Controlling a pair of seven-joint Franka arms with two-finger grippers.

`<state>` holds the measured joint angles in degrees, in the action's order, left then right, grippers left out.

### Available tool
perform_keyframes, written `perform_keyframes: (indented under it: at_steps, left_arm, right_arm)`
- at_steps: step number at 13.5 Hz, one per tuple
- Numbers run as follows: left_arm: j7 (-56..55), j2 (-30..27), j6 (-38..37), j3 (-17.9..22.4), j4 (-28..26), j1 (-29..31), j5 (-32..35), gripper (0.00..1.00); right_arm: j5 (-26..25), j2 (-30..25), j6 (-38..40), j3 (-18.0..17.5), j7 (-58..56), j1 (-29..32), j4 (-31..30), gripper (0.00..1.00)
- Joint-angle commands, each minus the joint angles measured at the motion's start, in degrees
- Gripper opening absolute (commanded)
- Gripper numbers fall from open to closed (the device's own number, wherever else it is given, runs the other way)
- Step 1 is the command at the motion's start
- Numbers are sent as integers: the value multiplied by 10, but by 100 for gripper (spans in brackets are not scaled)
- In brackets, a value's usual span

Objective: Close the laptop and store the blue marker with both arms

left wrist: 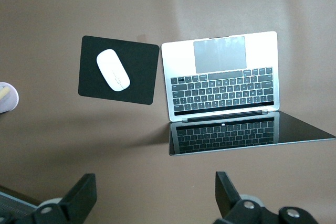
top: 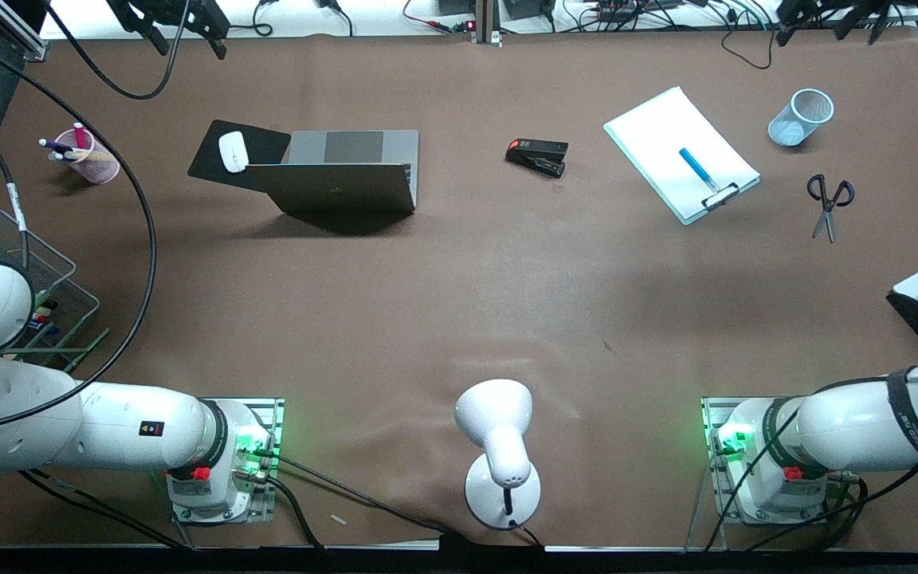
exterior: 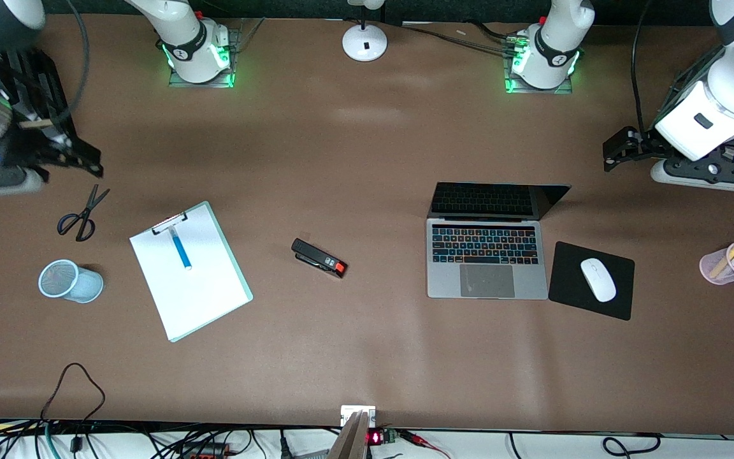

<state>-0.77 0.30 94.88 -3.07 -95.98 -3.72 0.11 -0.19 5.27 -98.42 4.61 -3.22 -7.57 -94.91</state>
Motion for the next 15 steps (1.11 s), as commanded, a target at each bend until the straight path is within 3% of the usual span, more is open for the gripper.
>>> perform_keyframes:
  at_steps: [1,4,6,10,11,13,15]
  left_arm:
    - [2,30,-3,1,33,1,0,100]
    - [3,56,-10,1,63,2,-1,100]
    - [2,57,-32,0,66,-4,-4,100]
    - [47,74,-37,0,62,-2,-8,100]
    - [66,80,-36,0,64,0,-8,84]
    - [71,81,-37,0,62,5,-10,39]
    - [65,81,-60,1,62,1,-9,8]
  right_arm:
    - [5,29,-104,5,-6,-2,-73,100]
    - [5,53,-257,3,-13,-6,-178,100]
    - [5,93,-315,2,-81,-5,-188,98]
    - [5,172,-408,2,-154,-4,-188,80]
    - [5,188,-425,2,-162,-4,-188,78]
    - [5,216,-465,1,-189,-4,-188,70]
    - [7,240,-489,-7,-198,-4,-186,62]
